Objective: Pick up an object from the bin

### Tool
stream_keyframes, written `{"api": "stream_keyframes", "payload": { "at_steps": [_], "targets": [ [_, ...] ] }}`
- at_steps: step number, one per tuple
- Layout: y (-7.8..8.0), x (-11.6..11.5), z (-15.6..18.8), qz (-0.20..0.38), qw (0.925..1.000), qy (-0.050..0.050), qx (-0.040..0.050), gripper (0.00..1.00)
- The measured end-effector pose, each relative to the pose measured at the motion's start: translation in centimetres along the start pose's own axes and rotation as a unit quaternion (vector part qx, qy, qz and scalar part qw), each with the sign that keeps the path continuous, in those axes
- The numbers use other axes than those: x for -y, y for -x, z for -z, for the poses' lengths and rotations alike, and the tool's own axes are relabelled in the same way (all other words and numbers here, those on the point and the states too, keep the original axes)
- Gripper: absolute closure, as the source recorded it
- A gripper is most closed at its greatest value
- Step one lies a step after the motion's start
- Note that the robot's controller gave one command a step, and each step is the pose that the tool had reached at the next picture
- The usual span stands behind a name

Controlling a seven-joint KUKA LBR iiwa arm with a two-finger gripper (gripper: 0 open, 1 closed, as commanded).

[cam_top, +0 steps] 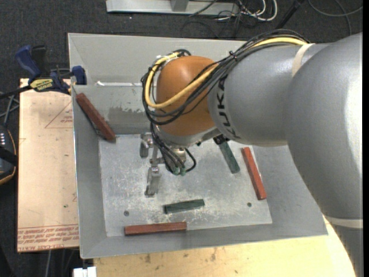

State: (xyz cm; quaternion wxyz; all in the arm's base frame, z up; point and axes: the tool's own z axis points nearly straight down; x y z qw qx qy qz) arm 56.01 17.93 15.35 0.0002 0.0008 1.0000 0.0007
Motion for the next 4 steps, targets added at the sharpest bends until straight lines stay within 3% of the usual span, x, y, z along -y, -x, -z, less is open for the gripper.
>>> {"api": "stream_keyframes", "payload": {
  "at_steps": [1, 2, 3, 4],
  "targets": [
    [0.0, 0.0, 0.0, 0.0, 1.0, 0.0, 0.0, 0.0],
    [-1.2, 1.7, 0.0, 0.039, 0.9992, 0.001, 0.001, 0.0],
    [-1.3, 5.8, -3.3, 0.099, 0.9951, 0.0, 0.0024, 0.0],
    [-3.9, 8.6, -4.6, 0.196, 0.9805, 0.0, -0.0025, 0.0]
  ]
}}
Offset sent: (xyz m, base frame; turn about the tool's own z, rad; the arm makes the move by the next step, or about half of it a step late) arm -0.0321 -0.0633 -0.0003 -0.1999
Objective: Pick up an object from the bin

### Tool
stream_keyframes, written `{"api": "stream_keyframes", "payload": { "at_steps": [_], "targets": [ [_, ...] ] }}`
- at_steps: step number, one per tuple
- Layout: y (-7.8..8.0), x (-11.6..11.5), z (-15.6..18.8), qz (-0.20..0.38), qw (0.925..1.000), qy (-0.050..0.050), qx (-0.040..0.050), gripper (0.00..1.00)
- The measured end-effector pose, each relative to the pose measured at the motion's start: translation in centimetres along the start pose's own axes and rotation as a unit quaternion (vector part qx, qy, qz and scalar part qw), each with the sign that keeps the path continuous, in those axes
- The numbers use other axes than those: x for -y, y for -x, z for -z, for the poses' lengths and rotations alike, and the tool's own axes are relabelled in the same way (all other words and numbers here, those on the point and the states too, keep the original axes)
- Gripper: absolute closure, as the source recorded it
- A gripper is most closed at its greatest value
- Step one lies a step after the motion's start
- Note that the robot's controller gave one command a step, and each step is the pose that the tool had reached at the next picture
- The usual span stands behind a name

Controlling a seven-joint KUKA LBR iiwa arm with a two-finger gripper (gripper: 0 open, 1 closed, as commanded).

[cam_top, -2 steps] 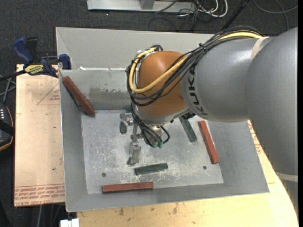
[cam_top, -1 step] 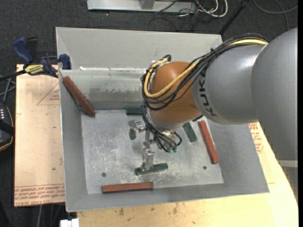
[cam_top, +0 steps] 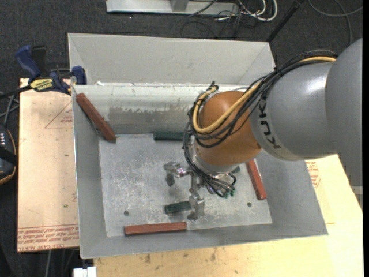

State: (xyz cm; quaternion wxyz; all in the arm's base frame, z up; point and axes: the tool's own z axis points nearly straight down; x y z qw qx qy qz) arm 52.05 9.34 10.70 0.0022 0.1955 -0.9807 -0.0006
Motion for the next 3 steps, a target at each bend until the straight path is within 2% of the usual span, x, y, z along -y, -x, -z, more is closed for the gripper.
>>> {"api": "stream_keyframes", "payload": {
  "at_steps": [1, 3],
  "targets": [
    [-1.41, -0.56, -3.69, 0.037, 0.9993, 0.0, 0.0026, 1.0],
    [-1.41, -0.55, -3.69, 0.037, 0.9993, 0.0, 0.0023, 1.0]
  ]
}}
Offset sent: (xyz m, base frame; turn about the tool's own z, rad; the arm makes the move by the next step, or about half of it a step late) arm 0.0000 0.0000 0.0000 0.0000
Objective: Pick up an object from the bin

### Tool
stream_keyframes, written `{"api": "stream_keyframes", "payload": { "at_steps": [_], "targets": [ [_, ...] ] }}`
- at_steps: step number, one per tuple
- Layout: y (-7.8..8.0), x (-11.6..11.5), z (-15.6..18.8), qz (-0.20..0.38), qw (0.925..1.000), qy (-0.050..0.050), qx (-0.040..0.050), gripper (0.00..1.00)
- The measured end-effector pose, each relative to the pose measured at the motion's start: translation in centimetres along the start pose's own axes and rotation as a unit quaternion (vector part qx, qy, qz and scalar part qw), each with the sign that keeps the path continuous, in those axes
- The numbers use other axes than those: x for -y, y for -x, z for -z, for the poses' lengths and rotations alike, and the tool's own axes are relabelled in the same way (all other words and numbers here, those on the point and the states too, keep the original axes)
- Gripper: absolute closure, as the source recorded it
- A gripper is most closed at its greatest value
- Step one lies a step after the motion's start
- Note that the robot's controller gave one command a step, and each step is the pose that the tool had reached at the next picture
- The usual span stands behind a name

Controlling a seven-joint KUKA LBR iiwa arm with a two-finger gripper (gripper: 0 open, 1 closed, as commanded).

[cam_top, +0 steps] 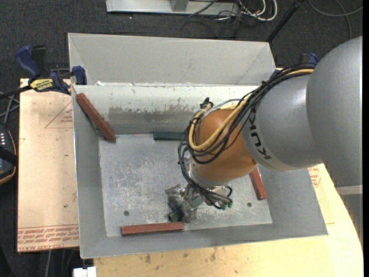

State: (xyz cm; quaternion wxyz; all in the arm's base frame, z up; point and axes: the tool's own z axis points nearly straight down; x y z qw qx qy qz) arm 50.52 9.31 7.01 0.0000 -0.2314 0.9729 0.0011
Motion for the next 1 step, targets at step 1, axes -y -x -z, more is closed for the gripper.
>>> {"api": "stream_keyframes", "payload": {
  "at_steps": [1],
  "targets": [
    [2.57, 0.65, 16.83, -0.008, 1.0, -0.002, 0.0042, 1.0]
  ]
}}
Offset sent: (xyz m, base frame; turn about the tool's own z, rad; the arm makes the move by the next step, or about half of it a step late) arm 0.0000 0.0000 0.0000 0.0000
